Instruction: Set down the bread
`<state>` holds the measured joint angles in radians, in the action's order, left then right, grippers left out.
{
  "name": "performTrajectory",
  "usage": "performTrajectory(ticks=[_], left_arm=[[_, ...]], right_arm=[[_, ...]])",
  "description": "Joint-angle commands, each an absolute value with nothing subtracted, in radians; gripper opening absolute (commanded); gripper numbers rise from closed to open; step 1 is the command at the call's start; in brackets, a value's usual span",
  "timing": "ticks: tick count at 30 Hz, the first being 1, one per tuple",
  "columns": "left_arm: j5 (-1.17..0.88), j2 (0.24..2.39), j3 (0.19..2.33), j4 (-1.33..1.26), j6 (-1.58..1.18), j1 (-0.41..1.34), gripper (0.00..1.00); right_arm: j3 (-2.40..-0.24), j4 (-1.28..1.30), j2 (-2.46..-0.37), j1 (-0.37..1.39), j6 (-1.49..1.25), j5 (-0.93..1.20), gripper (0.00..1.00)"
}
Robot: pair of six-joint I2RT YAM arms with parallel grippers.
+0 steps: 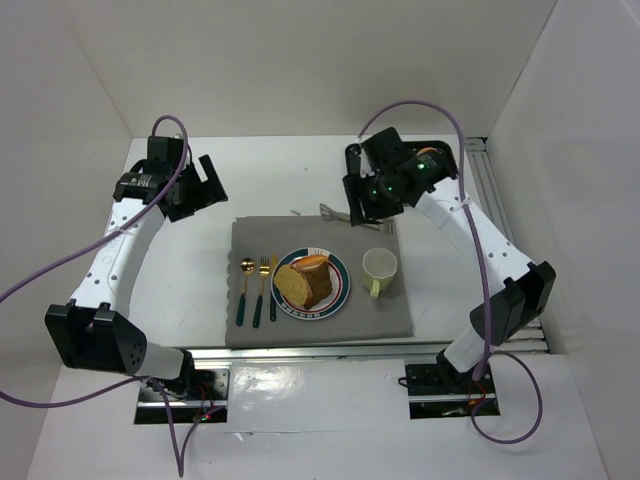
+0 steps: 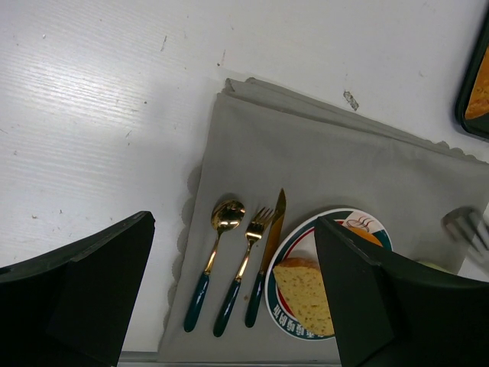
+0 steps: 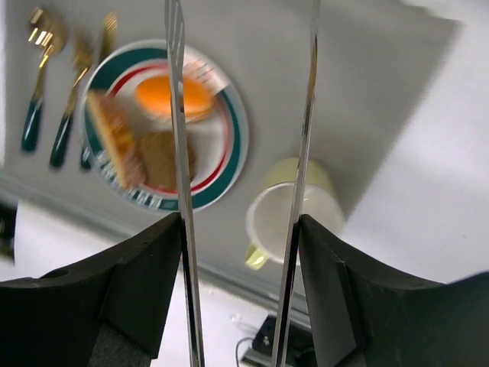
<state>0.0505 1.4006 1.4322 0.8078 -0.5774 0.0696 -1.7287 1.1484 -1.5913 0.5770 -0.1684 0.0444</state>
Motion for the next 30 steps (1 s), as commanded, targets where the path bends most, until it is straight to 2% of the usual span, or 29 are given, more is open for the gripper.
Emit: performTrajectory(ticks=[1, 5, 9, 14, 22, 27, 30], left_arm=[[0.055, 1.381, 1.434, 0.798, -0.572, 0.067, 0.99], [0.064, 1.371, 1.434, 0.798, -0.572, 0.067, 0.99], [0.083, 1.371, 1.434, 0.798, -0.563, 0.067, 0.99], [0.074, 1.380, 1.434, 0.798, -0.554, 0.058, 0.99], [0.052, 1.414, 1.425, 0.787, -0.554, 0.058, 0.99], [0.043, 1.414, 1.436, 0.787, -0.554, 0.058, 0.99], [0.052, 1.414, 1.445, 0.787, -0.545, 0.058, 0.99]], right_arm=[[-1.756, 1.051, -1.559, 0.494, -0.248, -0.086, 0.68], [-1.668, 0.973, -1.507, 0.433, -0.342, -0.245, 0.67], [-1.508, 0.875, -1.413, 0.347, -0.370, -0.281, 0.67], [-1.355, 0.848, -1.338, 0.310, -0.455, -0.442, 0.67], [-0.978, 0.618, -1.243, 0.189, -0.554, -0.429, 0.67], [-0.850, 0.421, -1.264, 0.144, -0.565, -0.403, 0.67], [-0.827, 0.394, -1.293, 0.123, -0.555, -0.403, 0.67]])
